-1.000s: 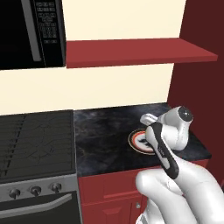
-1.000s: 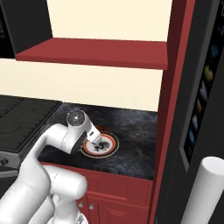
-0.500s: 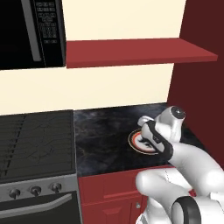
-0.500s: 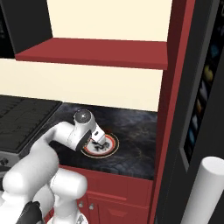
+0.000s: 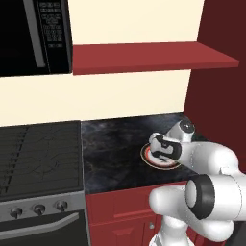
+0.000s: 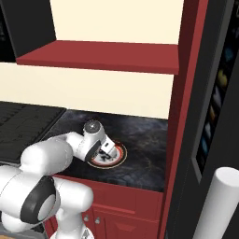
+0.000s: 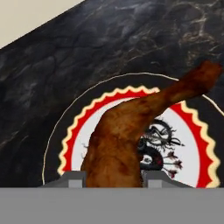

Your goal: Pick chicken drumstick from the fridge and place it on the plate on the counter.

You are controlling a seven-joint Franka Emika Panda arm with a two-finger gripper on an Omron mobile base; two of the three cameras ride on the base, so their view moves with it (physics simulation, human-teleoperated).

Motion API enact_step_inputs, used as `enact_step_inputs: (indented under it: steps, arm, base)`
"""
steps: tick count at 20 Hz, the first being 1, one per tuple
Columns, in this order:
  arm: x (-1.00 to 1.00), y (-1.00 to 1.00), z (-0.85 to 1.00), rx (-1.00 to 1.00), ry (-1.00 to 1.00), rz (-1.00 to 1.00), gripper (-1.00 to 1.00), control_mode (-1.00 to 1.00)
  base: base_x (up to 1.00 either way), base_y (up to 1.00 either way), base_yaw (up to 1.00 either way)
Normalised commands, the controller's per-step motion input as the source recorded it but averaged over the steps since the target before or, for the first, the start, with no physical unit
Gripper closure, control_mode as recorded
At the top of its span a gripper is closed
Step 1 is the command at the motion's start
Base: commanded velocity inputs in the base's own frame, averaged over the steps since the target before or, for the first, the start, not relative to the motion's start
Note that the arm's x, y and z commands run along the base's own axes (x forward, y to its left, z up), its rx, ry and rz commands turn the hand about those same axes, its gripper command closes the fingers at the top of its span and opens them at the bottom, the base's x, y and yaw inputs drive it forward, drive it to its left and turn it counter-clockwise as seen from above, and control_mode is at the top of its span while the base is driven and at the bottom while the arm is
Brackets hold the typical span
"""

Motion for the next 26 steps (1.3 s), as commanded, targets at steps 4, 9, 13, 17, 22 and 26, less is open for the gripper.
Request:
enact_step_inputs:
  steps: [4,9,13,17,22,26]
  arm:
    - [0.02,0.00,-0.67,-0.06,0.00,0.00,1.00,-1.00]
    - [0.00,0.00,-0.60,-0.04,0.00,0.00,1.00,-1.00]
    - [0.00,0.00,-0.46,-0.02,0.00,0.00,1.00,-1.00]
    - [-0.02,0.00,-0.17,-0.01,-0.03,0.00,-1.00,-1.00]
    - [-0.33,0.00,0.07,-0.01,-0.09,0.00,-1.00,-1.00]
    - [-0.26,0.02,0.21,-0.01,-0.04,0.00,-1.00,-1.00]
  base:
    - [0.00,0.00,0.00]
    - [0.00,0.00,0.00]
    - [0.00,0.00,0.00]
    - [0.00,0.00,0.00]
    - [0.00,0.00,0.00]
    - [0.00,0.00,0.00]
